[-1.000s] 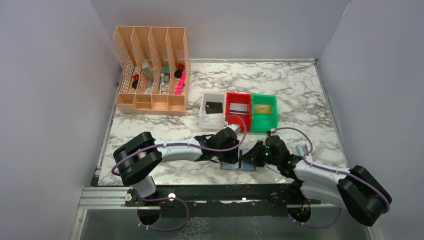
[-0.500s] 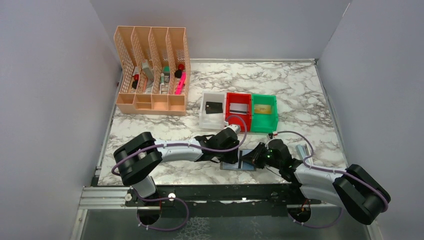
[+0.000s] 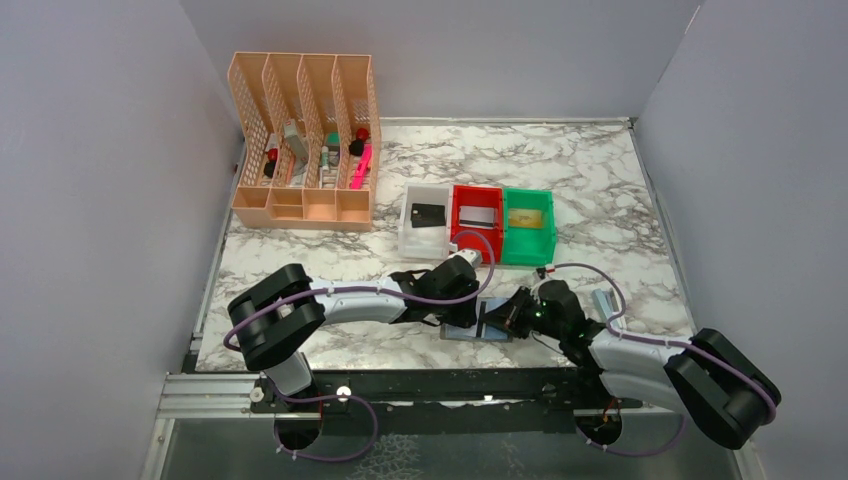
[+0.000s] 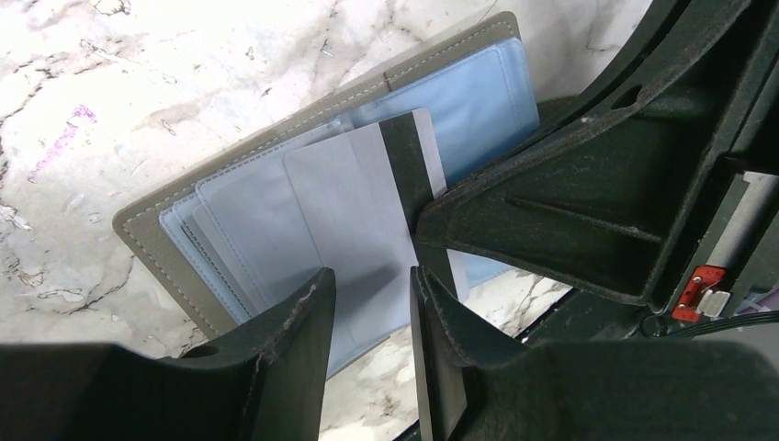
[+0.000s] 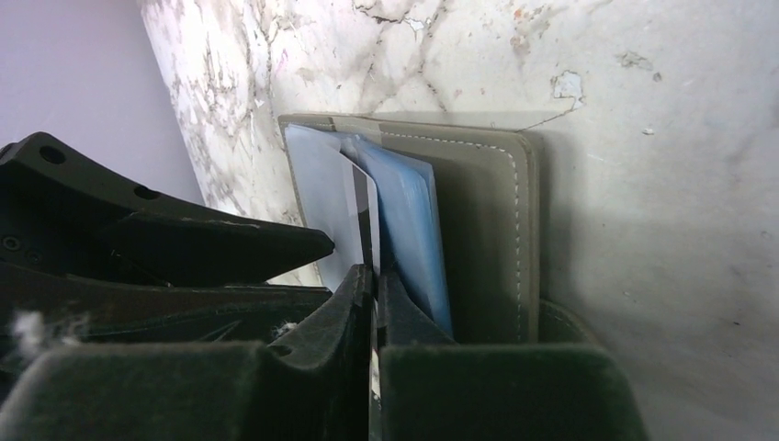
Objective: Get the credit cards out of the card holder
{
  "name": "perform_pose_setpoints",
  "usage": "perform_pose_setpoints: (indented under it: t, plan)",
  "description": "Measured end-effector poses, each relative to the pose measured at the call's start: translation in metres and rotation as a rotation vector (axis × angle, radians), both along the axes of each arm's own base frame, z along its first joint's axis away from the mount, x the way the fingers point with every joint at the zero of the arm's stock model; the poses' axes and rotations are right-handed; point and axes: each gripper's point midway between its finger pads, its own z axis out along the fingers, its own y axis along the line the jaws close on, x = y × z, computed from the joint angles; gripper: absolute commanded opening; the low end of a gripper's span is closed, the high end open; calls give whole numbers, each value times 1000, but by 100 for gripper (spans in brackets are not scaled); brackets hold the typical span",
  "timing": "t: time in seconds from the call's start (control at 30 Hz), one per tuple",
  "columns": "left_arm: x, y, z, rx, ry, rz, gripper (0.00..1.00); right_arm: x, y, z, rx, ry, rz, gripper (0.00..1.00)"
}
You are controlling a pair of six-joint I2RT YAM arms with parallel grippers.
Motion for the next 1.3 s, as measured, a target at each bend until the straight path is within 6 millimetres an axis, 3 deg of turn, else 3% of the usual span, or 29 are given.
perform_pose_setpoints:
  t: [0.43, 0.83, 0.97, 1.17, 1.3]
  plan:
    - [0, 0, 0, 3, -5, 9, 39, 0, -8, 9, -4, -21, -27, 1]
    - [-1, 0, 0, 4, -3, 11, 36, 0, -10, -1, -26, 32, -44, 19]
    - [-1, 0, -1, 5, -3, 10, 36, 1, -7, -2, -11, 50, -48, 15]
    - [-1, 1, -1, 8, -1, 11, 36, 1, -6, -3, 8, 63, -58, 1]
    - [-1, 1, -1, 9, -1, 11, 36, 3, -6, 3, 22, 48, -66, 1]
